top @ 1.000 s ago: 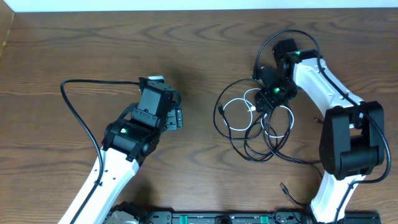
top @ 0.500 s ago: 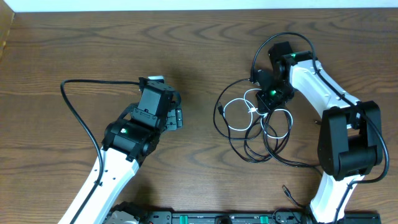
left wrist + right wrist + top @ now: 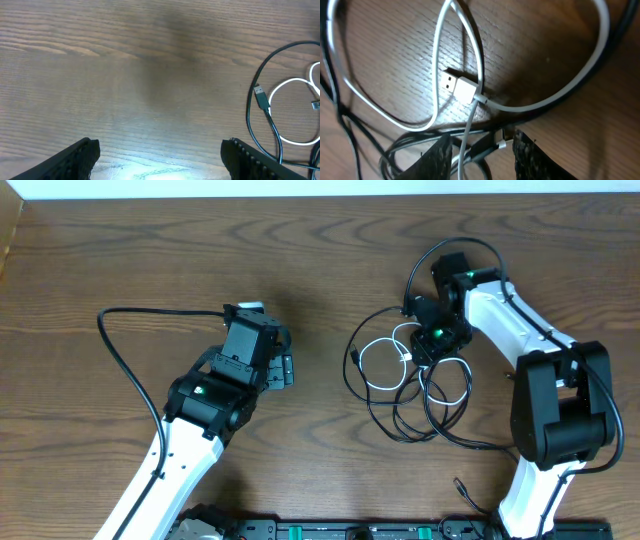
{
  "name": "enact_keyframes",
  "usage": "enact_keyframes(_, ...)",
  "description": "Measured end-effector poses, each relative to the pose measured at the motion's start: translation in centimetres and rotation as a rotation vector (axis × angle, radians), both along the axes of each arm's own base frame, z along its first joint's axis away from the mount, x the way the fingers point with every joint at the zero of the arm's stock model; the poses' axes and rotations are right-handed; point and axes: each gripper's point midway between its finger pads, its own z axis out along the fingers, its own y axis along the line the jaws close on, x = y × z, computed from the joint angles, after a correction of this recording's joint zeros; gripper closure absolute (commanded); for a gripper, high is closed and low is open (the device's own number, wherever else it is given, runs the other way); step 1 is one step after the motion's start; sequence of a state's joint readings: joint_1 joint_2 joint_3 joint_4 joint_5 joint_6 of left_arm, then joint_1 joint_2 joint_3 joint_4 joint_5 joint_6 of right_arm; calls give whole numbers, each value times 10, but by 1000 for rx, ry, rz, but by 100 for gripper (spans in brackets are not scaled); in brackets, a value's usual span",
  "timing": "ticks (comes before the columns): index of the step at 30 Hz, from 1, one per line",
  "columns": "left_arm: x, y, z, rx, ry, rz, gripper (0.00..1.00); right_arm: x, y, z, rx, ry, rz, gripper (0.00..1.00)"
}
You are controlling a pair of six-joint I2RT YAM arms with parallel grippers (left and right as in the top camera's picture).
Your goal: Untangle cables
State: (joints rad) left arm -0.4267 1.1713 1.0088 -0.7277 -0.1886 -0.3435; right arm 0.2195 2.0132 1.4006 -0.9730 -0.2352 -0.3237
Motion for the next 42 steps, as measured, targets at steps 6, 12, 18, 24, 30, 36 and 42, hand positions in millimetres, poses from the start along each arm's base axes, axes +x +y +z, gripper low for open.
enact_keyframes(6,2,-1,1,-4,-8,0,17,-4,1,-5,-1,6,3,59)
enact_keyframes(12,2,-1,2,-6,-13,0,17,-5,4,-5,-1,7,13,58)
enact_keyframes(18,4,-2,3,-9,-20,0,17,-6,8,-4,8,9,19,56)
enact_keyframes(24,4,-2,3,-10,-21,0,17,-9,17,-4,17,9,38,53)
enact_keyframes(30,4,-2,3,-10,-22,0,17,-14,29,-4,17,9,71,54)
enact_keyframes(36,4,-2,3,-10,-23,0,17,-10,39,-4,24,-13,61,57)
enact_keyframes(42,4,-2,3,-10,-23,0,17,-1,50,-4,39,-45,4,64)
